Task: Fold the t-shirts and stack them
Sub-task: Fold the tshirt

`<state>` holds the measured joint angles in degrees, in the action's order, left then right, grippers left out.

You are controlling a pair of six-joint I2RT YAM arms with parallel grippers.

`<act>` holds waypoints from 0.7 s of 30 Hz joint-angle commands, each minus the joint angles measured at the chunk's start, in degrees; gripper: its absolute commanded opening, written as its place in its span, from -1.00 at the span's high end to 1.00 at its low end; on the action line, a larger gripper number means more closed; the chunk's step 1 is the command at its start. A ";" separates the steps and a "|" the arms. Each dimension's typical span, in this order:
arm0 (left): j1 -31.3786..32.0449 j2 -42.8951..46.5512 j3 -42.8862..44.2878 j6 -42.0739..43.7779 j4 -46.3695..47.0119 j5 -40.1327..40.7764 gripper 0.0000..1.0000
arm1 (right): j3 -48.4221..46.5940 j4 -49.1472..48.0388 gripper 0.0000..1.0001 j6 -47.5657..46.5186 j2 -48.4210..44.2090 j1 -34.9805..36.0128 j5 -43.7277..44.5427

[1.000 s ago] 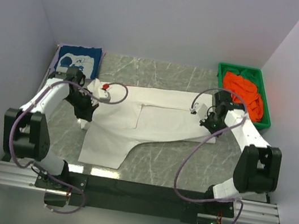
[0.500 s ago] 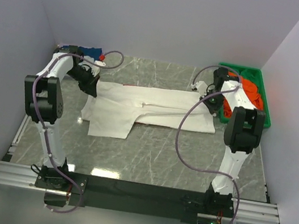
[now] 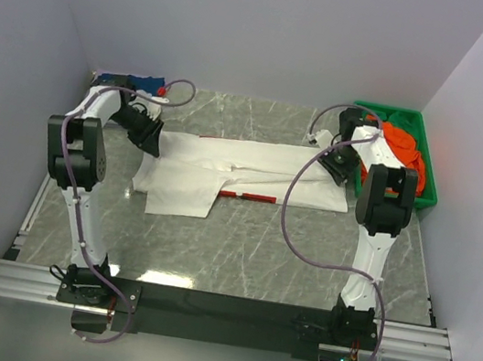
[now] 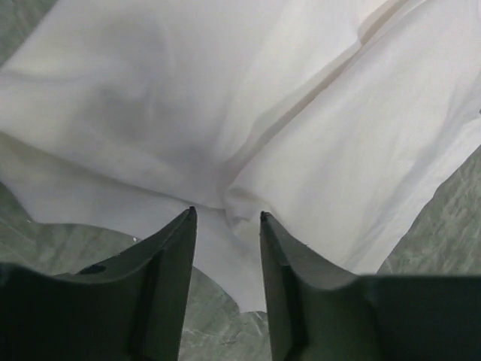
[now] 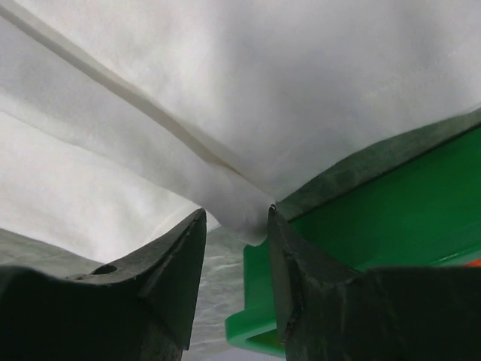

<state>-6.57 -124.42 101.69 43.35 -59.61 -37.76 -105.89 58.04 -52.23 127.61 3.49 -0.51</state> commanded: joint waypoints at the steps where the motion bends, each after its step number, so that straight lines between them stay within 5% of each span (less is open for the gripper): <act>1: -1.25 6.37 -4.90 -2.30 0.90 -1.62 0.02 | -2.05 2.42 0.08 4.93 -5.43 -0.06 -0.70; 5: -3.88 10.68 -11.06 -3.80 2.39 -2.14 -0.09 | -0.03 5.76 0.07 9.50 -8.60 -1.28 -3.96; 14: -7.40 14.47 -21.18 -7.23 3.46 -0.74 -0.02 | 7.88 8.14 0.11 20.93 -10.54 -6.12 -9.59; 21: -7.49 13.77 -24.35 -10.57 6.27 -1.18 -0.06 | 13.33 2.26 0.09 27.43 -12.30 -6.91 -9.24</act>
<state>-14.17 -111.90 77.60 34.76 -55.07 -37.67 -94.02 63.09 -29.34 118.69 -3.81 -8.67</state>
